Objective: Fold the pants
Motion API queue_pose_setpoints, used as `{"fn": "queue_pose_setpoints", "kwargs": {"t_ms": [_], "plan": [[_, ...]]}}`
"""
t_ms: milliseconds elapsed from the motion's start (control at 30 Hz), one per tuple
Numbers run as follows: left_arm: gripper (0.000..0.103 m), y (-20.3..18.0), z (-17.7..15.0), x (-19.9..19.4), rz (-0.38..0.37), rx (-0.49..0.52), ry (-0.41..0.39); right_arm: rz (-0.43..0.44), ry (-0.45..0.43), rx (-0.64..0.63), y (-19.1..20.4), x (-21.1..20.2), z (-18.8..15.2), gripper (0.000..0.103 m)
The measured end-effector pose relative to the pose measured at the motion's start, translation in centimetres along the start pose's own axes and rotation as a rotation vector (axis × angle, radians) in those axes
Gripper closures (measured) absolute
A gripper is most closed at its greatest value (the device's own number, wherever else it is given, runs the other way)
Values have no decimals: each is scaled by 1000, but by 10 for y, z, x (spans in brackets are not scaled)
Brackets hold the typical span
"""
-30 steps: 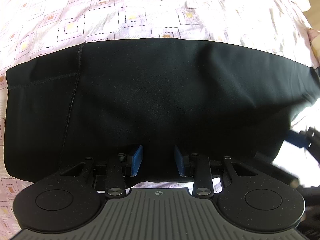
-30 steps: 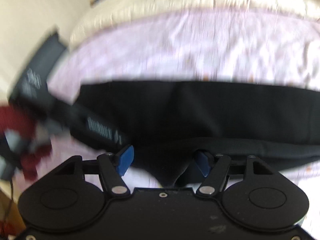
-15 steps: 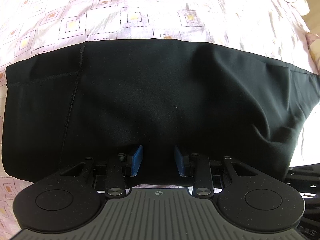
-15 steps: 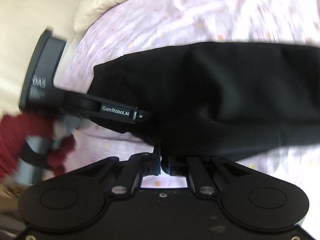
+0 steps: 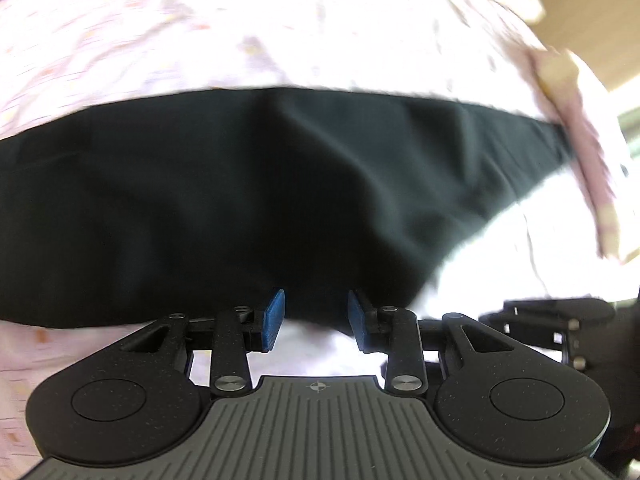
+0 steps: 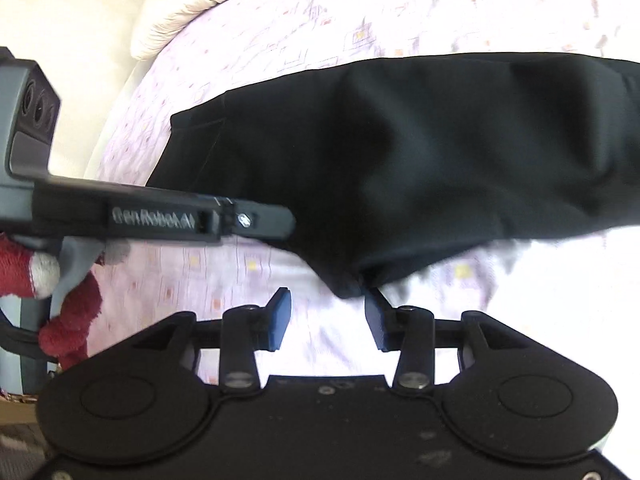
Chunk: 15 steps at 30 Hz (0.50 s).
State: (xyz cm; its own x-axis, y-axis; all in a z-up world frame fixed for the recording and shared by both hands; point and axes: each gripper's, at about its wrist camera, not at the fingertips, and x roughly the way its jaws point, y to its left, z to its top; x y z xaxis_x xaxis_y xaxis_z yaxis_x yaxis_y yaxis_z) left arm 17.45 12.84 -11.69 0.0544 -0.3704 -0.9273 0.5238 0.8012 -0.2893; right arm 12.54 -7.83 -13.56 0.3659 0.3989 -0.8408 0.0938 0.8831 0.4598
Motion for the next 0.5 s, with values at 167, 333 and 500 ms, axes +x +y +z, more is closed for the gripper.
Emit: {"fn": "queue_pose_setpoints", "kwargs": {"t_ms": [167, 333, 500], "plan": [[69, -33, -11, 23, -33, 36, 25, -43, -25, 70, -22, -25, -19, 59], [69, -36, -5, 48, 1, -8, 23, -86, -73, 140, -49, -46, -27, 58], [69, -26, 7, 60, -5, -127, 37, -98, -123, 161, -75, -68, -26, 58]]}}
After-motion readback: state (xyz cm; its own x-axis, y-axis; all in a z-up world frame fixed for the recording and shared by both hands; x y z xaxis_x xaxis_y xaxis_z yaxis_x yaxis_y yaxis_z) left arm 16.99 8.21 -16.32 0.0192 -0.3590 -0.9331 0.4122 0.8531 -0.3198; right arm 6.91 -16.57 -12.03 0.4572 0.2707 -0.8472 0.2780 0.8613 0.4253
